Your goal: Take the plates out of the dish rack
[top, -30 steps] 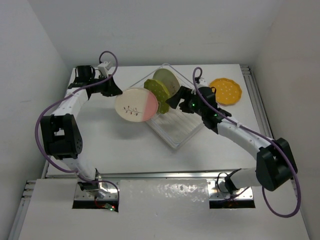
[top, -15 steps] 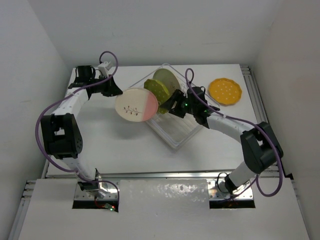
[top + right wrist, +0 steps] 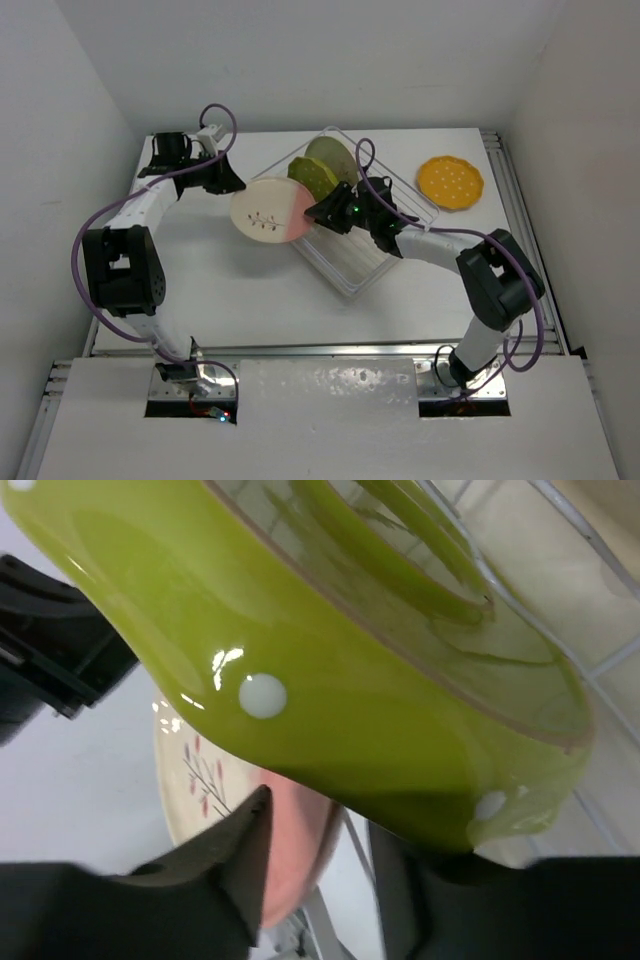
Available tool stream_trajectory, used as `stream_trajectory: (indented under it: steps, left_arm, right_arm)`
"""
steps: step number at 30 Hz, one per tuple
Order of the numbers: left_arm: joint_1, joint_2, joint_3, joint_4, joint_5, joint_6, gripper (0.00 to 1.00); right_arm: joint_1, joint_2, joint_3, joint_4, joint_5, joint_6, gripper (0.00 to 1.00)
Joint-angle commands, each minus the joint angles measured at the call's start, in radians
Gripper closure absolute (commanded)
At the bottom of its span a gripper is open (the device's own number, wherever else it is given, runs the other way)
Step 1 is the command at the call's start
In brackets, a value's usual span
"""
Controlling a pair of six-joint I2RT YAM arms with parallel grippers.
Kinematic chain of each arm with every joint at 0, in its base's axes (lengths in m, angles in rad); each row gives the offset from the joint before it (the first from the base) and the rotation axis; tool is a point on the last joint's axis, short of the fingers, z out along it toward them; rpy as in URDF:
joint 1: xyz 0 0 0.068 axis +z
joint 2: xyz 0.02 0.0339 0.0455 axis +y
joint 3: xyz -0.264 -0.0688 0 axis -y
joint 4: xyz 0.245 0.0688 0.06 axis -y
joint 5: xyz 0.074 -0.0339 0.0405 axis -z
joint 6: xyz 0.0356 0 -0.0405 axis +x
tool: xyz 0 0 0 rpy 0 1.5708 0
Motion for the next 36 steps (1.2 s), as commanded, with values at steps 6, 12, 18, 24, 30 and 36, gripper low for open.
stream_trajectory:
  steps: [6, 12, 18, 24, 30, 36]
  left_arm:
    - [-0.014, -0.013, -0.015, 0.031, 0.055, -0.009, 0.95]
    - [-0.013, -0.017, -0.041, -0.021, 0.118, -0.046, 0.57]
    - [0.006, -0.029, -0.027, -0.205, 0.194, 0.066, 0.46]
    - [0.012, -0.036, -0.082, -0.112, 0.287, -0.084, 1.00]
    - [0.029, -0.036, -0.022, -0.163, 0.336, -0.067, 1.00]
    - [0.071, -0.037, 0.017, -0.190, 0.395, -0.018, 1.00]
  right_arm:
    - [0.010, 0.089, 0.061, 0.196, -0.064, 0.087, 0.86]
    - [0.010, 0.097, -0.002, 0.270, -0.024, 0.187, 1.00]
    - [0.009, 0.106, 0.004, 0.292, -0.013, 0.204, 1.00]
    - [0.009, 0.123, 0.012, 0.305, -0.012, 0.216, 1.00]
    - [0.009, 0.099, 0.035, 0.240, -0.016, 0.134, 0.99]
    - [0.009, 0.060, 0.101, 0.082, -0.027, -0.029, 0.33]
